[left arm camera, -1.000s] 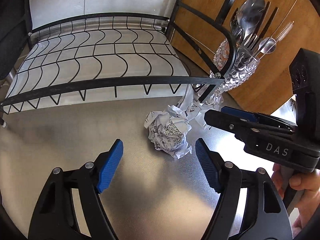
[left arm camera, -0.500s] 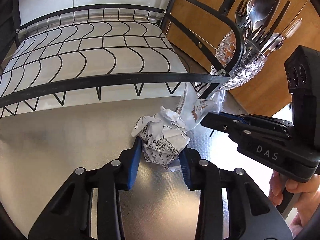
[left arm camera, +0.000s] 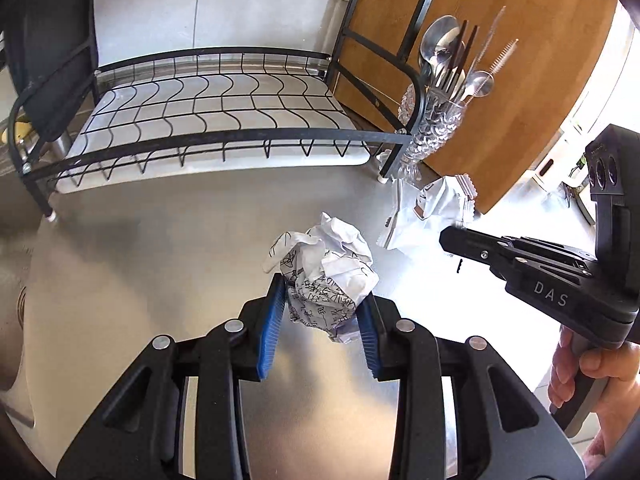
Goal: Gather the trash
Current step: 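Carry the foil ball with the left gripper down over the bin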
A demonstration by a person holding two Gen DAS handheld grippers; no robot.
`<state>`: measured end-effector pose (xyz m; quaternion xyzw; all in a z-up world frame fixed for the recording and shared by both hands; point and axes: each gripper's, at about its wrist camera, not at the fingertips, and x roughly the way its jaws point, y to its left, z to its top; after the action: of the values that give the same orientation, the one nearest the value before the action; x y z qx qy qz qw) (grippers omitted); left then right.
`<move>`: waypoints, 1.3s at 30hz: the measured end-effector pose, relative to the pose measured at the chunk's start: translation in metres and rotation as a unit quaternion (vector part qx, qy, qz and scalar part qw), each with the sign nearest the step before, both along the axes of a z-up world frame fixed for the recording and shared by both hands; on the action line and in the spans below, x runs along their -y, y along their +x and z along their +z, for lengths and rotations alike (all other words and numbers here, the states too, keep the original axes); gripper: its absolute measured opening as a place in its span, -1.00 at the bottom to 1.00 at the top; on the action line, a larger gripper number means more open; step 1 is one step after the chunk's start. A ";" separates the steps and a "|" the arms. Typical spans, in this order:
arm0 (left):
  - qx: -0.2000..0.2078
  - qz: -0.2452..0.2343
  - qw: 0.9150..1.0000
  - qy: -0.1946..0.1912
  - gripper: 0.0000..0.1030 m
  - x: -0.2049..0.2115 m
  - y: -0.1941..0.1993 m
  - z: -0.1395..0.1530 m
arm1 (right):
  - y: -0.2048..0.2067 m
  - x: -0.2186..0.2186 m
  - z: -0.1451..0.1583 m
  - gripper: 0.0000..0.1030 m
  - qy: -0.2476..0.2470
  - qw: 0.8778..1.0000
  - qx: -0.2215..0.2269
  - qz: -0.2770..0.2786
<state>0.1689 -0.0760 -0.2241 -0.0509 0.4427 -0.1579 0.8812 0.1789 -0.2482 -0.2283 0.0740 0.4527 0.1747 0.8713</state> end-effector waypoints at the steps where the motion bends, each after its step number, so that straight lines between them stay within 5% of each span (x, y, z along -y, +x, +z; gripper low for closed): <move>1: 0.001 0.000 1.000 0.001 -0.36 -0.006 -0.013 0.001 | -0.011 -0.003 0.002 -0.93 0.000 1.000 0.002 -0.002; 14: 0.005 0.021 1.000 0.020 -0.35 -0.075 -0.174 0.005 | -0.166 -0.059 0.003 -0.94 0.025 1.000 0.008 -0.013; 24: -0.036 0.067 0.997 -0.001 -0.35 -0.120 -0.269 -0.030 | -0.256 -0.084 -0.007 -0.94 0.029 0.999 -0.015 0.029; 29: -0.070 0.091 0.993 -0.004 -0.35 -0.129 -0.301 -0.071 | -0.290 -0.094 -0.044 -0.94 0.006 0.996 -0.052 0.068; 39: -0.125 0.097 0.987 -0.009 -0.35 -0.125 -0.311 -0.177 | -0.309 -0.107 -0.164 -0.94 -0.043 0.987 -0.130 0.084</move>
<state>-0.1425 0.0491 -0.4008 -0.1208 0.5406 -0.0684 0.8297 -0.1296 -0.1414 -0.3922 0.0199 0.5742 0.2165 0.7893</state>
